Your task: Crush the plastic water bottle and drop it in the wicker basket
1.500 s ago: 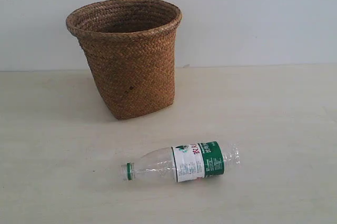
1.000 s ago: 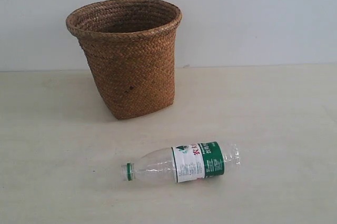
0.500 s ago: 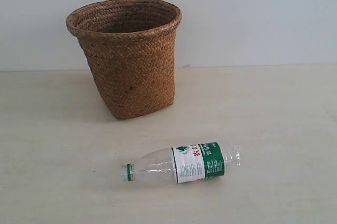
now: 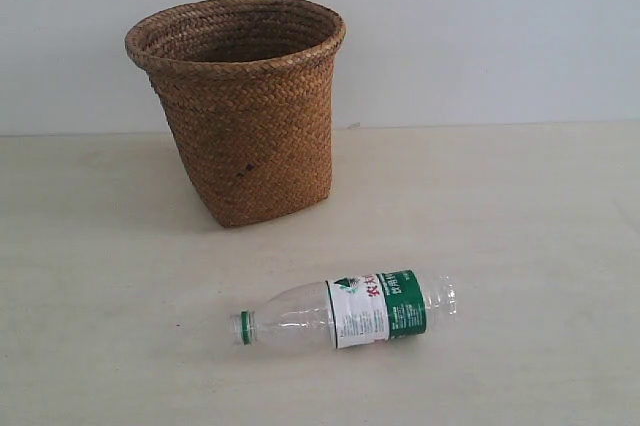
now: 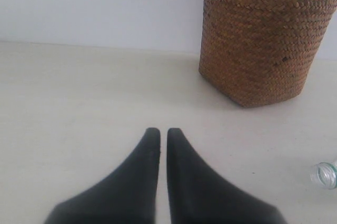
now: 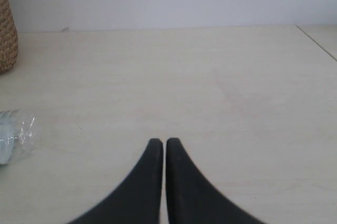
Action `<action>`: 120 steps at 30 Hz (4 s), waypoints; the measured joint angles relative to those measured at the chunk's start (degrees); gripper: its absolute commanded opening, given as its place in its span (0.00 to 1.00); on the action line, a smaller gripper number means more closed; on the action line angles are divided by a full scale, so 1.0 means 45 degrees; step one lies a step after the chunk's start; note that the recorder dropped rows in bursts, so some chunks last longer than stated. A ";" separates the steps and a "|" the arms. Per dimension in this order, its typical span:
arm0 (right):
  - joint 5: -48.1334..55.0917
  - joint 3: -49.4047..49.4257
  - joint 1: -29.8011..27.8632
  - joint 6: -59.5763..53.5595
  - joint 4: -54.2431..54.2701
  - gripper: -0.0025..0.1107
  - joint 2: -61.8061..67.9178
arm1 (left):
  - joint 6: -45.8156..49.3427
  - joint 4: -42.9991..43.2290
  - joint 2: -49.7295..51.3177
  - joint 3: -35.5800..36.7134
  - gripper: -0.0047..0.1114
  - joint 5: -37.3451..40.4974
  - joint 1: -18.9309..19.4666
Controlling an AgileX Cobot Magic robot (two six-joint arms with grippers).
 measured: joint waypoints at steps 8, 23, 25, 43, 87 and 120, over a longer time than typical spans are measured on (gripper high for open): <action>0.0000 0.0000 0.0000 0.0000 0.0000 0.02 0.0000 | -0.0231 -0.0050 0.0000 0.0000 0.08 -0.2659 0.0000; 0.0000 0.0000 0.0000 0.0000 0.0000 0.02 0.0000 | -0.1300 -0.0050 0.0622 -0.1301 0.08 -0.3842 0.0000; 0.0000 0.0000 0.0000 0.0000 0.0000 0.02 0.0000 | -0.1322 -0.0050 0.1133 -0.1934 0.08 -0.3867 0.0000; 0.0000 0.0000 0.0000 0.0000 0.0000 0.02 0.0000 | 0.0814 -0.2057 0.9472 -0.9381 0.08 0.0829 -0.0506; 0.0000 0.0000 0.0000 0.0000 0.0000 0.02 0.0000 | 1.4617 -0.6685 2.1400 -1.6541 0.08 1.0180 -0.3237; 0.0000 0.0000 0.0000 0.0000 0.0000 0.02 0.0000 | 1.1836 -0.1504 2.5382 -1.6636 0.60 0.8121 -0.6439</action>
